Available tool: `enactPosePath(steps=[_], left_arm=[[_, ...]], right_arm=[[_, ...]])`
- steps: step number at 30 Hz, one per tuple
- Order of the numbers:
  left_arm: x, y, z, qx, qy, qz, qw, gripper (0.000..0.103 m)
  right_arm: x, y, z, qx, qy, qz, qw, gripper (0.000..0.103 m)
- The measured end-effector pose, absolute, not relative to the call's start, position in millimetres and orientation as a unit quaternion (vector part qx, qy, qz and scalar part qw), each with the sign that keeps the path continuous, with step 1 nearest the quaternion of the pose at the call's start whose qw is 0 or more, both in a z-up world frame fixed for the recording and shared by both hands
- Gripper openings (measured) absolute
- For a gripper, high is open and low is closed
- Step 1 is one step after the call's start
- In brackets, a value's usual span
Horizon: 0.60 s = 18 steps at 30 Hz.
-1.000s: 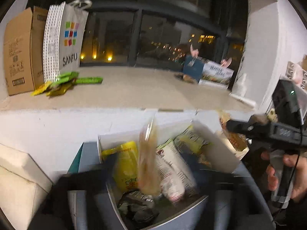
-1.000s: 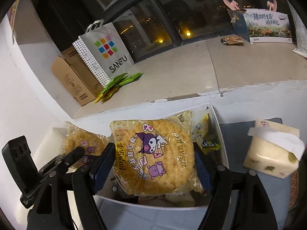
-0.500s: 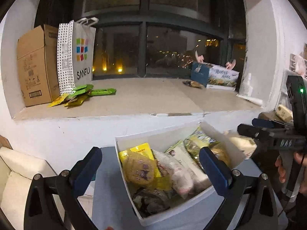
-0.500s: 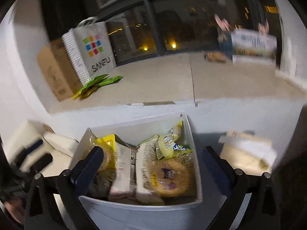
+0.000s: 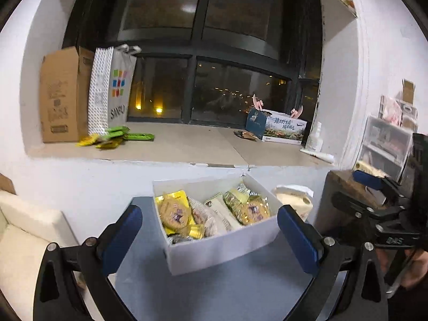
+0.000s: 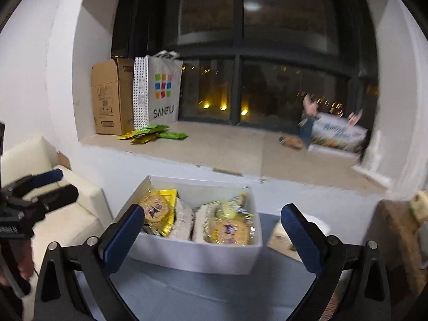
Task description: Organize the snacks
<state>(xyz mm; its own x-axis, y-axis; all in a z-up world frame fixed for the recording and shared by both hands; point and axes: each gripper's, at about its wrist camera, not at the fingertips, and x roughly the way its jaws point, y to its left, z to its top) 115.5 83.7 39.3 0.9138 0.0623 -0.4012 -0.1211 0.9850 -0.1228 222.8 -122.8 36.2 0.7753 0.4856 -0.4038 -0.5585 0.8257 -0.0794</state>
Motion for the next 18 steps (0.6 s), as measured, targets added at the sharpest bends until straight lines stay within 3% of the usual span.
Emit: enactPosePath(steps=[11, 18], left_arm=[[18.3, 27.4, 30.3, -0.061, 0.221, 0.034, 0.973, 0.103], [-2.0, 16.2, 32.7, -0.069, 0.218, 0.025, 0.973, 0.103]], right_arm=[[113.9, -175.2, 20.4, -0.066, 0.220, 0.305, 0.924, 0.103], [83.3, -211.0, 14.6, -0.027, 0.233, 0.298, 0.925, 0.103]])
